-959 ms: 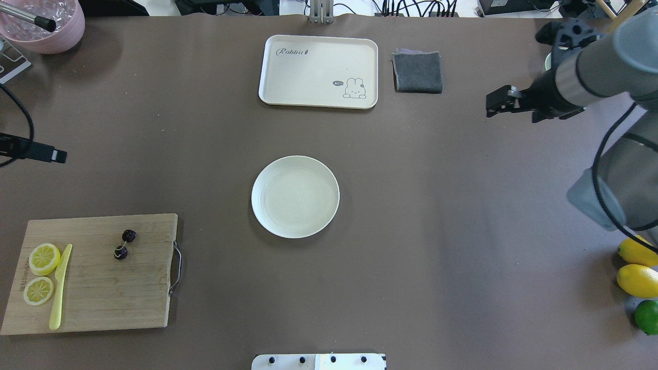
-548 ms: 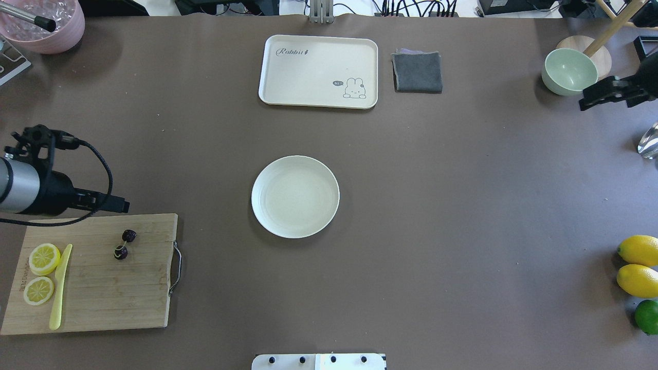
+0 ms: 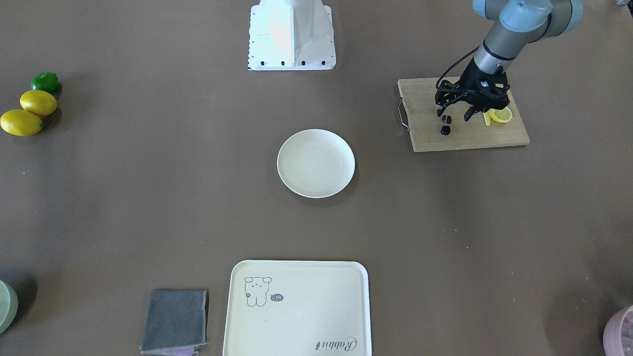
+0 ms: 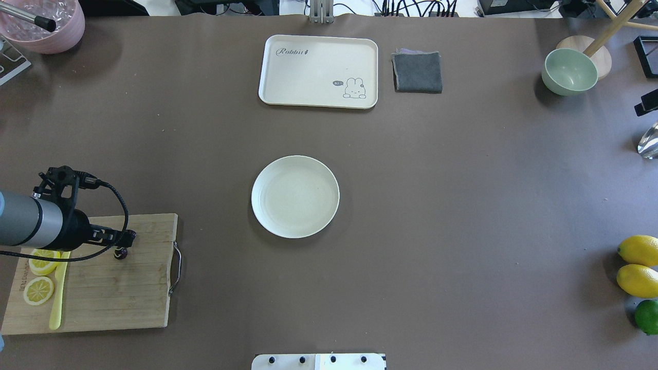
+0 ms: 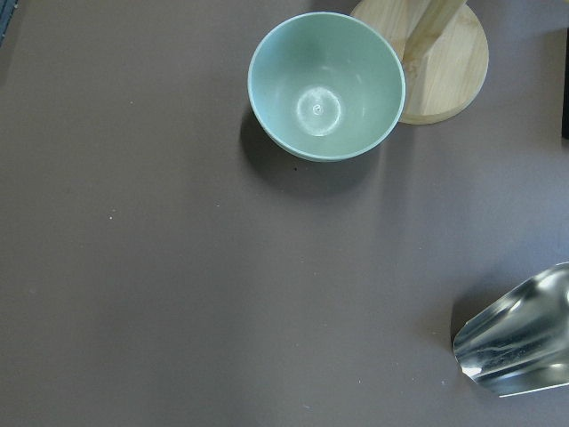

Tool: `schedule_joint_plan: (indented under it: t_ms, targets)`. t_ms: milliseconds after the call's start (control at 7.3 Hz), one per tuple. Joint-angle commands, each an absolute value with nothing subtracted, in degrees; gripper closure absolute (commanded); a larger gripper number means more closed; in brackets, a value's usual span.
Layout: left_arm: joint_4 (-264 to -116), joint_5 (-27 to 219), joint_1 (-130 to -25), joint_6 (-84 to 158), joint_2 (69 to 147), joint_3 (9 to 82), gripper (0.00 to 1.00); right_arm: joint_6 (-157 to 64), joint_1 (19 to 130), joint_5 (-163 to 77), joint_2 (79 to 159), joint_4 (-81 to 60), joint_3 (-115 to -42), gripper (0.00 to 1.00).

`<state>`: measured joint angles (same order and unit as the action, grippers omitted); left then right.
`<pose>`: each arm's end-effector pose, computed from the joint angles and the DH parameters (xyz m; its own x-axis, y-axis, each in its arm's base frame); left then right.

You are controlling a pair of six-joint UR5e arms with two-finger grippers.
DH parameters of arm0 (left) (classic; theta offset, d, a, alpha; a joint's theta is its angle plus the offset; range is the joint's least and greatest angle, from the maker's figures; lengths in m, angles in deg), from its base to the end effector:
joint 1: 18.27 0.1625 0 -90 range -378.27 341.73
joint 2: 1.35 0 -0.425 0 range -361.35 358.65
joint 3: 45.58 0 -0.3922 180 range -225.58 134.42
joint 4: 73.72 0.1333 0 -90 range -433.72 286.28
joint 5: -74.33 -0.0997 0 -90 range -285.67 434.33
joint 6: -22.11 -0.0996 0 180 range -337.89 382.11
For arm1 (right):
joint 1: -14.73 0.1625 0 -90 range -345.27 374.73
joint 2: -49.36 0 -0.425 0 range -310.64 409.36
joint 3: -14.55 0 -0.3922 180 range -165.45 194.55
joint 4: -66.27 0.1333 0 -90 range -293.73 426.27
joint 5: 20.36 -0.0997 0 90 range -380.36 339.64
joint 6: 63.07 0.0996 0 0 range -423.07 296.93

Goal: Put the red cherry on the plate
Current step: 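Lower the left gripper onto the dark cherry pair and grasp it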

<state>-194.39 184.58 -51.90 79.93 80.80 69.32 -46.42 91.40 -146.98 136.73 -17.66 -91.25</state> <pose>0.3226 -0.3332 0.4576 0.6373 0.1762 -0.7502 -0.0390 0.9796 0.1970 -0.0469 -0.5186 0.4945 0.7537 -0.1542 0.6389 -0.0064 0.9703 0.2418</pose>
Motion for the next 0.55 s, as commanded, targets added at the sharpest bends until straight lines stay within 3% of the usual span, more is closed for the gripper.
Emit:
schedule_joint_plan:
  t_ms: [0,411]
  targets:
    - [-194.4,184.5,-50.5,79.9,80.2,69.3,0.50,-46.8,91.8,-147.1,136.9,-17.6,-91.2,0.00]
    - [-194.4,184.5,-50.5,80.1,80.1,69.3,1.00,-46.9,91.9,-147.1,137.2,-17.3,-91.2,0.00]
